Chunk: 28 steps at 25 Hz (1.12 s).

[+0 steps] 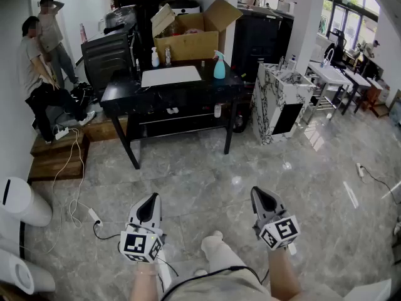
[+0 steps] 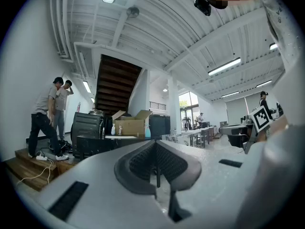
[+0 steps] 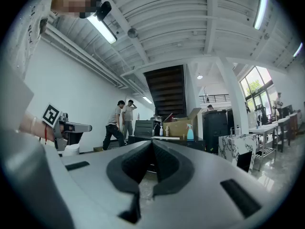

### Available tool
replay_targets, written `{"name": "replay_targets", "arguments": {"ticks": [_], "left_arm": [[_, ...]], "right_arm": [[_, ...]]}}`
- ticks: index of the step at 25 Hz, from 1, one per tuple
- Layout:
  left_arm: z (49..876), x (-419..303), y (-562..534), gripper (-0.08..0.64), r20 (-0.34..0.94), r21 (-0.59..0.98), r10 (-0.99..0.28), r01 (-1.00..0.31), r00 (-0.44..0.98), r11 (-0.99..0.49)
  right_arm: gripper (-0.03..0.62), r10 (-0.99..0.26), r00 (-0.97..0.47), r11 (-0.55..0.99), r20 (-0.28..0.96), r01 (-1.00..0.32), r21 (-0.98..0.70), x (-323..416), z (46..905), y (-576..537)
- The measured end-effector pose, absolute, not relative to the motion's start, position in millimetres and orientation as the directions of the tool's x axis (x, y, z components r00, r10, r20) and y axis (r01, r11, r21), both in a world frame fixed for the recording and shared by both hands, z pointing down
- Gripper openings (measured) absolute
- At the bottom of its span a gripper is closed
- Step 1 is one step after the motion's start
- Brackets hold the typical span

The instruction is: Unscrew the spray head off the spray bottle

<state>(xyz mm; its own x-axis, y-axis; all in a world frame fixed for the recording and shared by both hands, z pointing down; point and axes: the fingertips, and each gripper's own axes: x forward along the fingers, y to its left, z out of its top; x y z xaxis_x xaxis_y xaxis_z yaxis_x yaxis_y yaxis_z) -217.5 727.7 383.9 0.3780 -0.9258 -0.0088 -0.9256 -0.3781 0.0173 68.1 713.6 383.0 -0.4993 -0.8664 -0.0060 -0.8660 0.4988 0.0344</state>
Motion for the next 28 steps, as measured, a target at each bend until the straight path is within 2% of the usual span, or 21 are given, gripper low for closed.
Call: {"name": "replay_targets", "arguments": {"ticks": [11,28], "left_arm": [[385.4,-223.7,631.0,0.004,-0.015,0.039,-0.936,-0.935,0.352,-0.352],[376.6,-191.1,449.2,0.005,-0.016,0.053,-0.941,-0.94,0.337,-0.338]], "right_arm": [[0.003,-0.872,-0.49,0.489,-0.012,-0.871,0.037,68.6,382.6,625.7],[0.003,-0.868,-0.496,0.496,0.019,-0.867,0.037,107.7,383.1,445.0]]}}
